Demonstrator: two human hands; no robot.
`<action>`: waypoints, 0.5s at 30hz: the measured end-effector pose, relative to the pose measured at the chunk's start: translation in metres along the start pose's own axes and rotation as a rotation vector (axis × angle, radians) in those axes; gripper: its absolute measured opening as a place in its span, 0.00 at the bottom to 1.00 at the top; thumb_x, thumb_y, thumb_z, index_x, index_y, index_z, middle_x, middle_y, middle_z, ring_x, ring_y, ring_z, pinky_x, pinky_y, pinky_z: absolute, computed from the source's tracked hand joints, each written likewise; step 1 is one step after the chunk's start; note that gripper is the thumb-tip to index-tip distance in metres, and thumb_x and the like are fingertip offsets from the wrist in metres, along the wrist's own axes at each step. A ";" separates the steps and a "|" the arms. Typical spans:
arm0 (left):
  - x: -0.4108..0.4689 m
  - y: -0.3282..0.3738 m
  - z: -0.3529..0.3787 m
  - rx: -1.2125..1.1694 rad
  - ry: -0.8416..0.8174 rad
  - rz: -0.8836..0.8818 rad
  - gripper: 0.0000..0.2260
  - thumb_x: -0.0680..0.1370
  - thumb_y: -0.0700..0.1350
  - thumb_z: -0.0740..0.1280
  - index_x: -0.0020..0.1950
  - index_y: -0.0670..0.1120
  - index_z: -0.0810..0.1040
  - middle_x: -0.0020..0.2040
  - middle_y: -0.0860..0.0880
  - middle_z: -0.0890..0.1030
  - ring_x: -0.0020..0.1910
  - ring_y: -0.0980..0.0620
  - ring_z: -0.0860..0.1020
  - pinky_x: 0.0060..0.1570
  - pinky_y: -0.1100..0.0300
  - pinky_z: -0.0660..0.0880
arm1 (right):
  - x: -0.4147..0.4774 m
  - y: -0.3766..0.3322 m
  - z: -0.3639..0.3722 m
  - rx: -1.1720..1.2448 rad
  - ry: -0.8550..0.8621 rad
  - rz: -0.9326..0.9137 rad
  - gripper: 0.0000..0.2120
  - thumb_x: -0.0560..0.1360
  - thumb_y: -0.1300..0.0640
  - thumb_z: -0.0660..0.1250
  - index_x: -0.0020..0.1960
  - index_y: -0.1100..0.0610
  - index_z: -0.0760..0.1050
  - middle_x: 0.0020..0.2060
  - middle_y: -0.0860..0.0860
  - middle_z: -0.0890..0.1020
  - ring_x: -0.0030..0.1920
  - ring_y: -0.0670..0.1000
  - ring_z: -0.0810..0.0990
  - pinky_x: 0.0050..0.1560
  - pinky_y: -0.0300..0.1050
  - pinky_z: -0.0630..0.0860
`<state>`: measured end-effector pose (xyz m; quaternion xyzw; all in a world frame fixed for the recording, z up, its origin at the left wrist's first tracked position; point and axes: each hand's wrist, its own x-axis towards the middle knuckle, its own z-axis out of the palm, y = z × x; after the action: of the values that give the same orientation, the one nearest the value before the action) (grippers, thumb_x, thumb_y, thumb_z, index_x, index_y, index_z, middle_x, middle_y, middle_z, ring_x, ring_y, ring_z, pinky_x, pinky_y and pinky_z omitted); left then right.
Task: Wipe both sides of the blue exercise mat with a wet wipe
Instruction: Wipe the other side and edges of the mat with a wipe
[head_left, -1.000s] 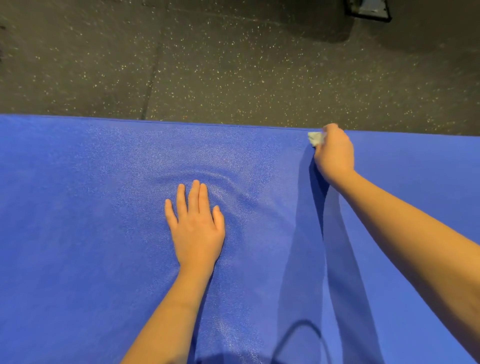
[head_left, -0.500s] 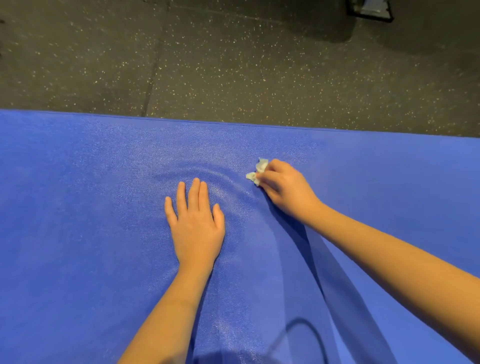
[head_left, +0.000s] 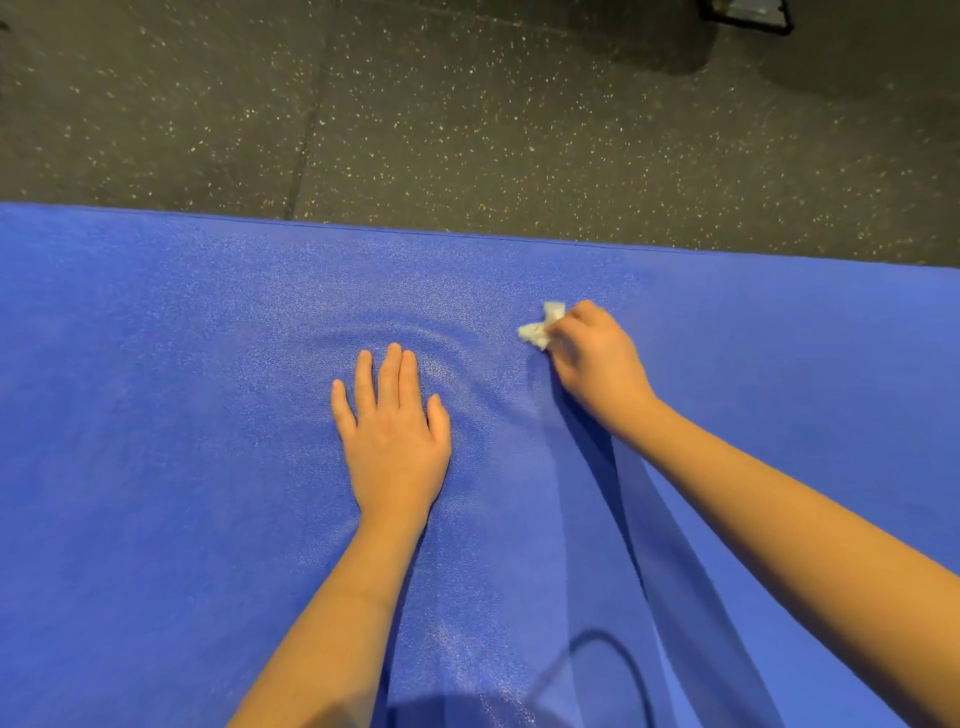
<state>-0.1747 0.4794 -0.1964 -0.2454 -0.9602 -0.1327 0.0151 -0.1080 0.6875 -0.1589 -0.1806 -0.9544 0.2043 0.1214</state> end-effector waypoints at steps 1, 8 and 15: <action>0.000 0.000 0.000 -0.001 -0.003 0.001 0.24 0.78 0.51 0.53 0.71 0.42 0.71 0.72 0.46 0.70 0.74 0.43 0.63 0.73 0.40 0.56 | 0.003 0.003 -0.001 -0.002 0.070 0.091 0.09 0.75 0.62 0.66 0.40 0.67 0.77 0.40 0.62 0.75 0.40 0.64 0.78 0.36 0.50 0.75; 0.000 0.001 -0.002 -0.016 -0.028 0.003 0.24 0.78 0.51 0.54 0.72 0.43 0.71 0.73 0.47 0.70 0.74 0.43 0.63 0.73 0.40 0.55 | -0.036 -0.029 0.005 0.009 -0.244 -0.255 0.08 0.74 0.61 0.64 0.38 0.65 0.75 0.36 0.59 0.75 0.35 0.60 0.74 0.29 0.50 0.73; -0.008 -0.004 -0.013 -0.085 -0.089 0.037 0.26 0.77 0.52 0.51 0.70 0.42 0.72 0.73 0.45 0.70 0.73 0.41 0.65 0.70 0.38 0.58 | -0.023 -0.031 0.009 -0.020 0.004 0.075 0.07 0.76 0.61 0.64 0.43 0.64 0.77 0.36 0.59 0.75 0.38 0.61 0.75 0.36 0.48 0.66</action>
<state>-0.1705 0.4688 -0.1858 -0.2689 -0.9488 -0.1619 -0.0356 -0.0991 0.6486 -0.1569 -0.2180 -0.9487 0.1986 0.1139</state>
